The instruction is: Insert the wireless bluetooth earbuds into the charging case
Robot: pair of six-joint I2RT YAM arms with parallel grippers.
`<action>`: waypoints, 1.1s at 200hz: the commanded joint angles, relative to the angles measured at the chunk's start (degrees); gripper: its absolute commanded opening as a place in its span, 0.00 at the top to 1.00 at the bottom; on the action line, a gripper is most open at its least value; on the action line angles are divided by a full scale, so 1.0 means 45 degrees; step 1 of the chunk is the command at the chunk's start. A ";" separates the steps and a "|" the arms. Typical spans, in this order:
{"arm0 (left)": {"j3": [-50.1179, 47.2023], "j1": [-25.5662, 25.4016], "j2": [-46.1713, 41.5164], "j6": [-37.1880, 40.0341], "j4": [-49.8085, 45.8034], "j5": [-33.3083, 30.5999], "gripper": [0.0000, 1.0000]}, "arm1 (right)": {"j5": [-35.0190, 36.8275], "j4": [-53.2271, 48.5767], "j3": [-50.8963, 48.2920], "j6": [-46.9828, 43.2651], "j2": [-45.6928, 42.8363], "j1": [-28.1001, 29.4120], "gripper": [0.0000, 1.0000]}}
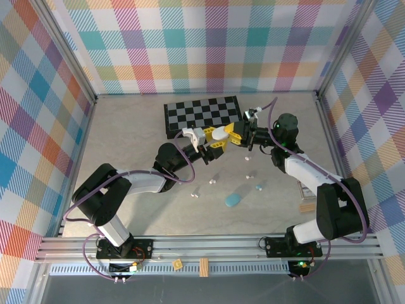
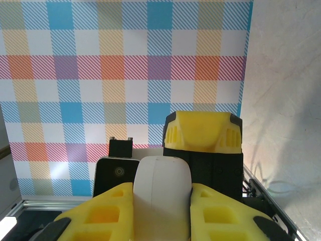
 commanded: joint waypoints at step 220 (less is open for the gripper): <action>-0.1312 0.1196 -0.1210 -0.0134 0.0593 0.3851 0.62 | 0.4288 -1.3880 0.3597 -1.6570 -0.3807 0.0613 0.00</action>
